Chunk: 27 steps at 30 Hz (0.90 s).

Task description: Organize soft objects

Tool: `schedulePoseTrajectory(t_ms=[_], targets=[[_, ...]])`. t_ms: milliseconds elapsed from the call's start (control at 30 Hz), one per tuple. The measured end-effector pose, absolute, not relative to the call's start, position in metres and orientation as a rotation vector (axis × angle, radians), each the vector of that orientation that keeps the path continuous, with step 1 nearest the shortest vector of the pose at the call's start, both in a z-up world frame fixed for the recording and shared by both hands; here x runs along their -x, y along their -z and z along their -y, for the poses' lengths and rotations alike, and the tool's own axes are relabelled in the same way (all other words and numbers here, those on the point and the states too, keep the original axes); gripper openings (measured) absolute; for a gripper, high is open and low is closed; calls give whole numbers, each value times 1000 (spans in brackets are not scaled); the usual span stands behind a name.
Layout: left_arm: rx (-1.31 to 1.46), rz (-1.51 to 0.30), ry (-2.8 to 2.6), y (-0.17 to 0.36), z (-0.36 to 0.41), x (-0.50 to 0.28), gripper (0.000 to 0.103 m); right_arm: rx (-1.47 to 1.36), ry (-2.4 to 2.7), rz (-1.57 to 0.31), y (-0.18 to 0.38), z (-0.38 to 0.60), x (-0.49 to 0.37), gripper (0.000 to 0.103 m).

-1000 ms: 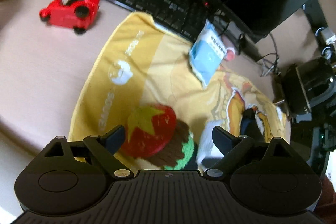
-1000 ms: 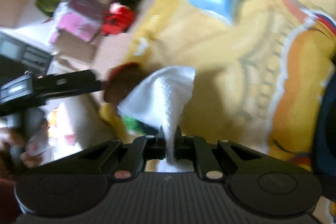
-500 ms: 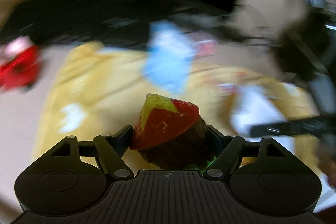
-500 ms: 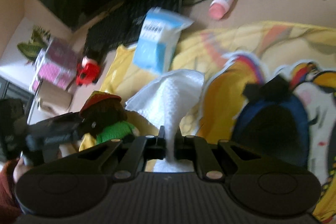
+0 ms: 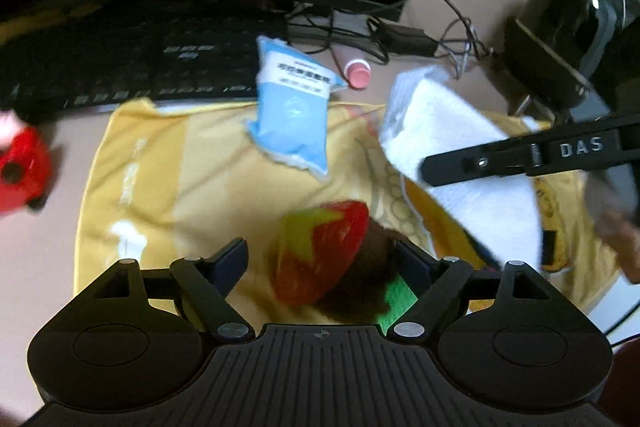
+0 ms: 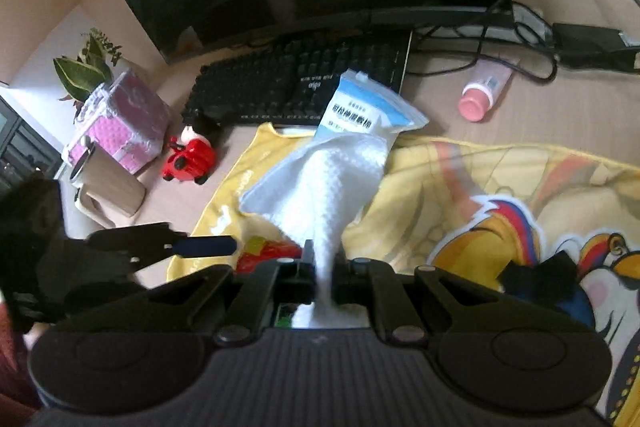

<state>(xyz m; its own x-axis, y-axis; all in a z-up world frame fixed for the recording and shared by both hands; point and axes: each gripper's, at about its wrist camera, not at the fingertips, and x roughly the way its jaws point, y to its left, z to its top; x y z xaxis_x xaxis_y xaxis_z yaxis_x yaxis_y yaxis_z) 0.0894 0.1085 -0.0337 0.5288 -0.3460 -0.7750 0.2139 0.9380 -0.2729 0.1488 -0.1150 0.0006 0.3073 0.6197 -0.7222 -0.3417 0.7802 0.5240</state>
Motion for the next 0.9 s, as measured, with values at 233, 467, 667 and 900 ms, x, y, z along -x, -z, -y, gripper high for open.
schedulePoseTrajectory(t_ms=[233,467,667,900], targets=[[187,-1011,291,59,-107,-100,87,-363,-697,-1230,25,107,-149,5],[198,-1043,264,52,-116,-100,87,-336,-538,-1306,48,146,-142,6],[310,-1075,188,16,-107,-94,93,-399,-472,-1253,49,176,-137,6],[-85,-917,83,-7,-27,-92,93,-382,-503,-1154,38,180,-139,6]])
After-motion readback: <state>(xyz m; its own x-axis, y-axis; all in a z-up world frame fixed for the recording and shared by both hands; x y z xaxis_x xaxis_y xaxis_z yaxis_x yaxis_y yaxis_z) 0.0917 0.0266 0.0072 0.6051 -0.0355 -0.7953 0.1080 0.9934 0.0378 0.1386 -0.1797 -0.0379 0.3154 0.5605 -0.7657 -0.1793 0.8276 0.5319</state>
